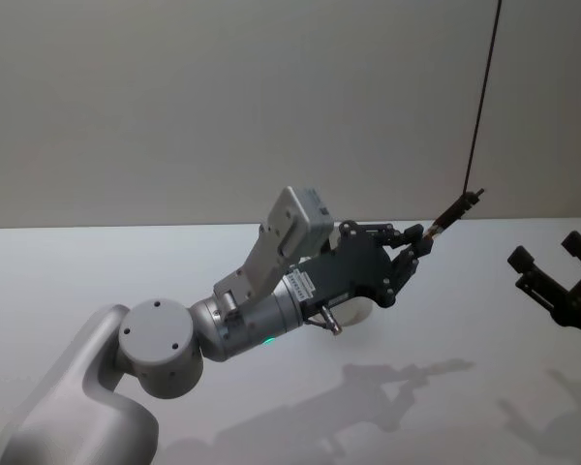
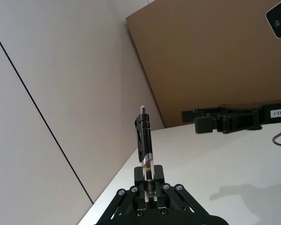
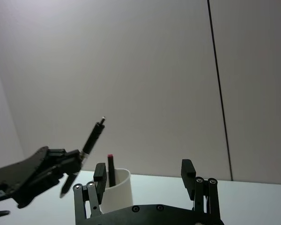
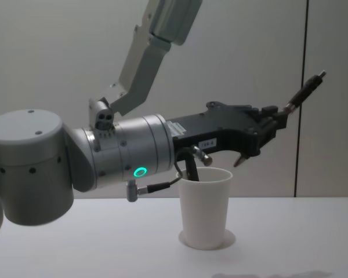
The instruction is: Place the pen into the pen holder.
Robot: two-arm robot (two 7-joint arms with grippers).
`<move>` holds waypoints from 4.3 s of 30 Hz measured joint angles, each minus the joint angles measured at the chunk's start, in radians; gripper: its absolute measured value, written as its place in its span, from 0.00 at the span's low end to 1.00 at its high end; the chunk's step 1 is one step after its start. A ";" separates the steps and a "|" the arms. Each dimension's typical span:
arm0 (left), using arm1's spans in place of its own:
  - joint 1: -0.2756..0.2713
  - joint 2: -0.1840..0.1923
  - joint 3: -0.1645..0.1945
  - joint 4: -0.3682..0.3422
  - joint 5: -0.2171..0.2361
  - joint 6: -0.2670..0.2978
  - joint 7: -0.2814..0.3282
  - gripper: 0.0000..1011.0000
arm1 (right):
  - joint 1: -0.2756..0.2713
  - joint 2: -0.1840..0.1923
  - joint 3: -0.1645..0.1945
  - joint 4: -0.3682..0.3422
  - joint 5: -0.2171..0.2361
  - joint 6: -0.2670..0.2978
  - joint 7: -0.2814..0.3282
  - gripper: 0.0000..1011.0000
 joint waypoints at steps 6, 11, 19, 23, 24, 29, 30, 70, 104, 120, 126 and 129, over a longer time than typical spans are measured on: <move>0.000 0.000 0.000 0.000 0.000 0.000 0.000 0.13 | 0.006 -0.001 0.004 0.023 0.095 -0.025 0.090 0.99; 0.000 0.000 0.000 0.000 0.000 0.000 0.000 0.13 | 0.015 -0.007 0.004 0.047 0.176 -0.036 0.161 0.99; 0.000 0.000 0.000 0.000 0.000 0.000 0.000 0.13 | 0.033 -0.022 0.000 0.089 0.287 -0.042 0.247 0.99; 0.000 0.000 0.000 0.000 0.000 0.000 0.000 0.13 | 0.046 -0.032 -0.005 0.113 0.338 -0.042 0.280 0.99; 0.000 0.000 0.000 0.000 0.000 0.000 0.000 0.13 | 0.052 -0.037 -0.007 0.125 0.358 -0.041 0.293 0.99; 0.000 0.000 0.000 0.000 0.000 0.000 0.000 0.13 | 0.065 -0.046 -0.012 0.148 0.395 -0.039 0.317 0.99; 0.000 0.000 0.000 0.000 0.000 0.000 0.000 0.13 | 0.068 -0.048 -0.013 0.153 0.405 -0.038 0.324 0.99; 0.000 0.000 0.000 0.000 0.000 0.000 0.000 0.13 | 0.079 -0.065 -0.059 0.049 0.219 0.086 0.057 0.99; 0.000 0.000 0.000 0.000 0.000 0.000 0.000 0.13 | 0.123 -0.126 -0.110 0.049 0.212 0.143 -0.016 0.99; 0.000 0.000 0.000 0.000 0.000 0.000 0.000 0.13 | 0.142 -0.146 -0.124 0.061 0.223 0.137 -0.035 0.99; 0.000 0.000 0.000 0.000 0.000 0.000 0.000 0.13 | 0.148 -0.153 -0.129 0.064 0.224 0.136 -0.037 0.99; 0.000 0.000 0.000 0.000 0.000 0.000 0.000 0.13 | 0.152 -0.157 -0.131 0.066 0.224 0.136 -0.038 0.99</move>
